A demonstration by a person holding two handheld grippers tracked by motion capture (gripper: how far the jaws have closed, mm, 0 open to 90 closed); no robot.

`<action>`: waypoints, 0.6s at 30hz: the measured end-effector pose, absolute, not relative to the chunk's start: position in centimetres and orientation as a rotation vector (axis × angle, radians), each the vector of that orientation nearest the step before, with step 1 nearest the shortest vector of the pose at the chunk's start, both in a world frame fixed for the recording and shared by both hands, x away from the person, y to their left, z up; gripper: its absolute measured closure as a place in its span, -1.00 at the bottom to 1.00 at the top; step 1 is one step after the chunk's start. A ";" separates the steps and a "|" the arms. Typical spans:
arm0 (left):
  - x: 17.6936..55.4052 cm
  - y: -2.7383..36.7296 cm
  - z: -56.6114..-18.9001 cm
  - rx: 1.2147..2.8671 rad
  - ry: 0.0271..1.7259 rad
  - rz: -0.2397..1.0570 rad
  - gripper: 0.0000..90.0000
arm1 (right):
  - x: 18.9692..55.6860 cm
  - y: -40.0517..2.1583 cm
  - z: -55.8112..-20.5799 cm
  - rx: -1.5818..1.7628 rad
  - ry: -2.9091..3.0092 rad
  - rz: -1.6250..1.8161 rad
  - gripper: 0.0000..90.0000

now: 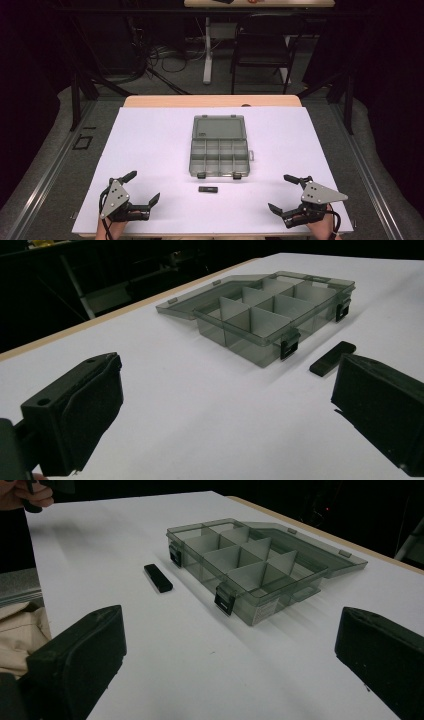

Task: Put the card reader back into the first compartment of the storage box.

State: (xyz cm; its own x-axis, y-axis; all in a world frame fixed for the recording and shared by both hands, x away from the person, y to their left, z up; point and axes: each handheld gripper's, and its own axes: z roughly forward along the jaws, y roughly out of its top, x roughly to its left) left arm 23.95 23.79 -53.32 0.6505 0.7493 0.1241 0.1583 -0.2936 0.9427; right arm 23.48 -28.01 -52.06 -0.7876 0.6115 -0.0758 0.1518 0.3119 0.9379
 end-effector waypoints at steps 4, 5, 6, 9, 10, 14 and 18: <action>24.0 23.8 -53.3 1.806 0.724 0.695 -1.00 | 23.4 -27.9 -52.0 0.668 2.169 1.470 -1.00; 24.0 23.8 -53.3 1.807 0.724 0.693 -1.00 | 23.4 -27.9 -52.0 0.668 2.169 1.470 -1.00; 24.1 23.8 -53.3 1.811 0.723 0.695 -1.00 | 23.5 -27.8 -52.1 0.668 2.175 1.471 -1.00; 24.1 23.7 -53.3 1.822 0.730 0.676 -1.00 | 23.5 -27.9 -52.2 0.678 2.179 1.474 -1.00; 24.0 23.7 -53.3 1.824 0.732 0.673 -1.00 | 23.5 -27.9 -52.2 0.678 2.179 1.477 -1.00; 24.0 23.6 -53.1 1.831 0.723 0.660 -1.00 | 23.4 -27.8 -52.1 0.675 2.182 1.473 -1.00; 24.4 23.4 -52.7 1.880 0.733 0.590 -0.98 | 23.5 -27.7 -52.2 0.668 2.181 1.477 -1.00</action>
State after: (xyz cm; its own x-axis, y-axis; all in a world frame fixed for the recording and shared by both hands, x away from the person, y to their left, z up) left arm 24.38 23.44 -52.65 0.6982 0.7117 0.0776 0.2280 -0.3238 0.9183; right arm 23.54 -27.74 -52.21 -0.7960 0.6006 -0.0748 0.1537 0.3201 0.9348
